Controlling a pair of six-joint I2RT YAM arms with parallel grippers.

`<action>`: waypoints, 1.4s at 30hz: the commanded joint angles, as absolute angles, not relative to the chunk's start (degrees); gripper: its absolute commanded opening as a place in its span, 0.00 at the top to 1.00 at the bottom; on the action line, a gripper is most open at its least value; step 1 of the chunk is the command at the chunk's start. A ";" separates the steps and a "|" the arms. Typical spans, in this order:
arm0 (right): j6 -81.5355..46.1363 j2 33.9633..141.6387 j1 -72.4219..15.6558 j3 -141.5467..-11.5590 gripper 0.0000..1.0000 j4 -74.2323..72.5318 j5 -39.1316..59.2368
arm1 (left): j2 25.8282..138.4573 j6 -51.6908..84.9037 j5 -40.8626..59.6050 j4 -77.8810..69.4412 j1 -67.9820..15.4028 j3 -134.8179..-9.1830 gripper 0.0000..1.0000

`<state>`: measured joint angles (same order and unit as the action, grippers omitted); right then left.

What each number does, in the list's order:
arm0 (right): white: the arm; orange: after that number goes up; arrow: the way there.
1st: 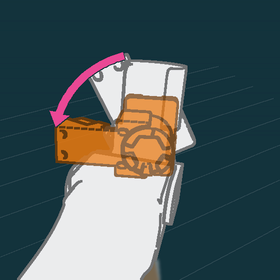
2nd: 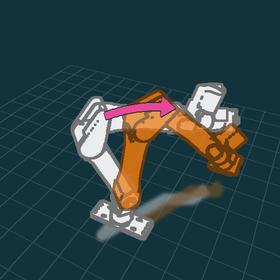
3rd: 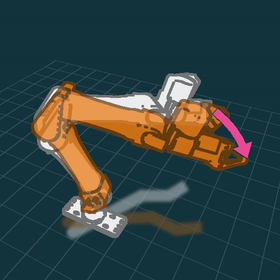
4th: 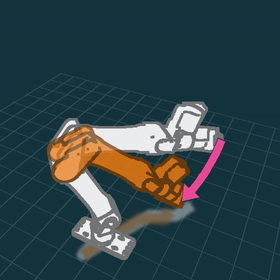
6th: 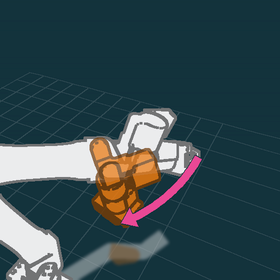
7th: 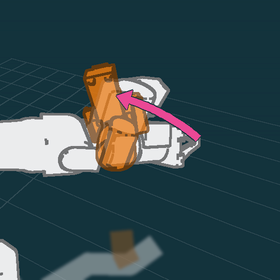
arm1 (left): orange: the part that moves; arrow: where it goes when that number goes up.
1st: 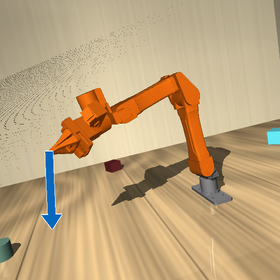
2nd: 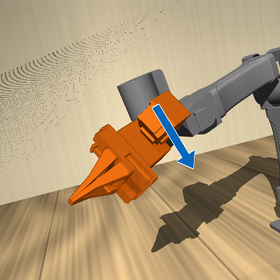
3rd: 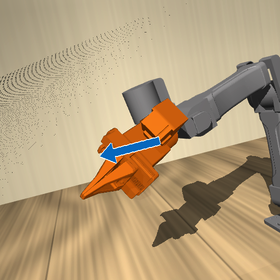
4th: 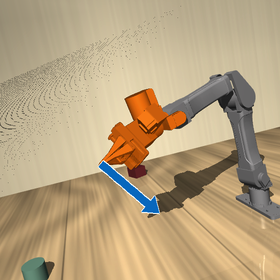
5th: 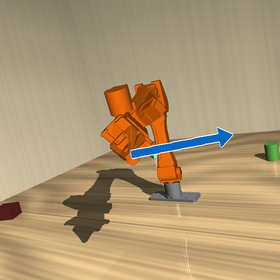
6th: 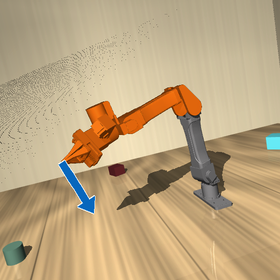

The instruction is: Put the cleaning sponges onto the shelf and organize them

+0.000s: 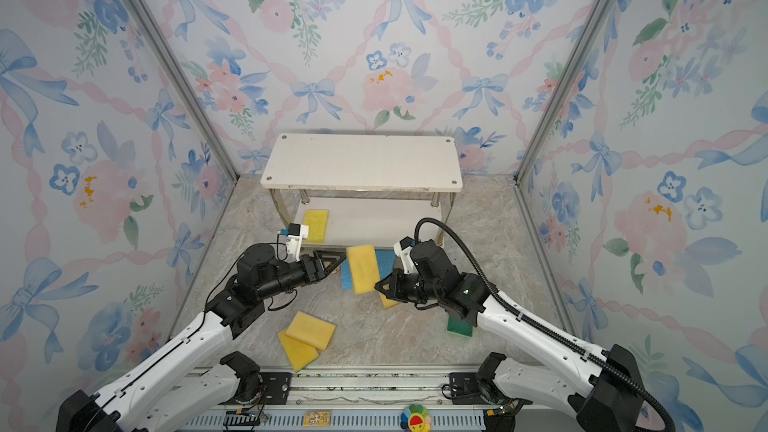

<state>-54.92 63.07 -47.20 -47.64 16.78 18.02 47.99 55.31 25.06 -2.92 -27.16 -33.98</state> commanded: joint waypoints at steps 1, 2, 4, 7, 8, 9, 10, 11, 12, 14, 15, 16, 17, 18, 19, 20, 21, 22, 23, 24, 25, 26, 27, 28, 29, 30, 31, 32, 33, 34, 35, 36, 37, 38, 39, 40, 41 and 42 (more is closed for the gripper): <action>-58.85 66.94 -46.83 -47.36 1.00 10.66 13.76 | 44.40 48.04 20.02 8.53 -24.31 -36.11 0.11; -59.78 68.05 -46.89 -47.61 1.00 9.41 12.91 | 43.40 47.33 18.53 10.34 -23.64 -36.21 0.09; -61.58 70.95 -46.86 -48.18 1.00 6.72 10.77 | 40.39 46.23 15.06 13.44 -22.41 -36.30 0.05; -63.26 75.79 -46.88 -50.46 1.00 3.78 8.33 | 36.62 44.97 11.22 16.90 -20.78 -36.89 0.02; -63.51 77.35 -46.93 -51.55 1.00 3.25 7.78 | 35.71 44.59 10.41 17.58 -20.44 -36.99 0.02; -64.07 79.28 -47.08 -52.74 1.00 2.39 7.21 | 34.85 44.15 9.35 18.63 -20.22 -37.20 0.02; -64.58 80.90 -47.14 -53.63 1.00 1.27 7.04 | 34.74 43.68 8.32 19.54 -20.08 -37.40 0.02; -65.13 82.95 -47.13 -54.63 1.00 -0.33 6.73 | 32.72 43.32 7.22 20.36 -19.92 -37.59 0.02; -65.65 85.02 -47.12 -55.67 1.00 -1.83 6.66 | 31.87 43.00 6.43 21.04 -19.87 -37.64 0.02; -66.44 88.85 -47.08 -57.91 1.00 -4.08 6.57 | 30.52 42.72 5.55 21.84 -19.62 -37.85 0.02; -66.58 91.08 -47.12 -59.56 1.00 -4.80 6.80 | 29.95 42.55 5.24 22.20 -19.51 -37.99 0.02; -66.62 92.85 -47.15 -61.10 1.00 -4.83 7.09 | 29.45 42.50 5.15 22.56 -19.43 -38.09 0.02; -66.62 94.43 -47.20 -62.87 1.00 -4.95 7.34 | 29.14 42.40 5.04 22.94 -19.34 -38.35 0.02; -66.68 97.43 -47.21 -64.55 1.00 -5.08 7.46 | 29.00 42.22 5.11 23.32 -19.24 -38.55 0.02; -66.79 98.92 -47.25 -65.81 1.00 -5.38 7.65 | 28.90 41.99 5.34 23.59 -19.25 -38.66 0.02; -66.73 100.60 -47.20 -67.28 1.00 -5.80 7.91 | 29.00 41.73 5.66 23.93 -19.20 -38.67 0.02; -66.59 102.10 -47.15 -68.73 1.00 -5.74 7.91 | 29.12 41.37 6.01 24.37 -19.11 -38.67 0.02; -66.38 103.29 -47.08 -70.02 1.00 -5.40 7.91 | 29.25 41.25 6.26 24.79 -19.08 -38.67 0.02; -66.19 104.86 -46.95 -71.54 1.00 -4.88 8.17 | 29.30 40.98 6.60 25.10 -19.07 -38.67 0.02; -66.28 106.16 -46.72 -72.70 1.00 -4.86 8.62 | 29.32 40.85 6.79 25.31 -18.94 -38.67 0.02; -66.49 107.30 -46.53 -73.46 1.00 -5.15 8.93 | 29.18 40.77 6.78 25.56 -18.92 -38.67 0.02; -66.70 108.29 -46.38 -74.14 1.00 -5.19 9.22 | 28.99 40.74 6.88 25.76 -18.90 -38.67 0.02; -66.82 108.94 -46.14 -74.71 1.00 -5.28 9.23 | 28.95 40.57 6.99 25.99 -18.81 -40.52 0.02; -66.80 109.38 -46.06 -75.06 1.00 -5.42 9.16 | 28.98 40.49 7.04 26.25 -18.72 -40.92 0.02; -66.63 109.95 -45.86 -75.52 1.00 -5.23 9.14 | 28.98 40.28 7.14 26.53 -18.69 -41.23 0.02; -66.33 110.39 -45.62 -76.13 1.00 -5.04 9.22 | 29.13 40.14 7.32 26.79 -18.67 -41.56 0.02; -66.11 110.71 -45.47 -76.54 1.00 -4.85 9.23 | 29.21 40.05 7.41 26.91 -18.61 -41.72 0.02; -65.92 110.96 -45.28 -76.81 1.00 -4.74 9.08 | 29.38 39.92 7.70 26.98 -18.61 -41.91 0.02; -65.92 111.17 -45.03 -76.90 1.00 -4.77 8.89 | 29.51 39.93 7.90 26.98 -18.62 -41.94 0.02; -65.92 111.37 -44.88 -76.96 1.00 -4.92 8.88 | 29.60 39.87 8.08 26.98 -18.55 -41.97 0.02; -65.92 111.74 -44.67 -77.20 1.00 -4.92 9.03 | 29.65 39.87 8.22 26.98 -18.52 -41.93 0.02; -65.92 112.19 -44.51 -77.40 1.00 -4.92 9.26 | 29.63 39.95 8.34 26.98 -18.53 -41.85 0.02; -65.92 112.55 -44.48 -77.68 1.00 -4.92 9.47 | 29.78 39.88 8.42 27.00 -18.54 -41.76 0.02; -65.92 112.95 -44.44 -77.85 1.00 -4.94 9.57 | 29.79 39.94 8.51 26.98 -18.47 -41.66 0.02; -65.98 113.26 -44.34 -77.95 1.00 -5.08 9.68 | 29.70 39.83 8.53 26.98 -18.45 -41.55 0.02; -65.95 113.50 -44.30 -78.03 1.00 -5.09 9.59 | 29.59 39.86 8.63 26.98 -18.40 -41.44 0.02; -65.96 113.71 -44.15 -78.17 1.00 -5.22 9.55 | 29.55 39.88 8.68 26.99 -18.33 -41.31 0.02; -65.93 114.00 -44.08 -78.22 1.00 -5.28 9.58 | 29.48 39.83 8.70 27.05 -18.34 -41.21 0.02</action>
<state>-66.46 112.36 -44.60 -76.40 -4.16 9.23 29.56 41.08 7.86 26.68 -18.74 -40.91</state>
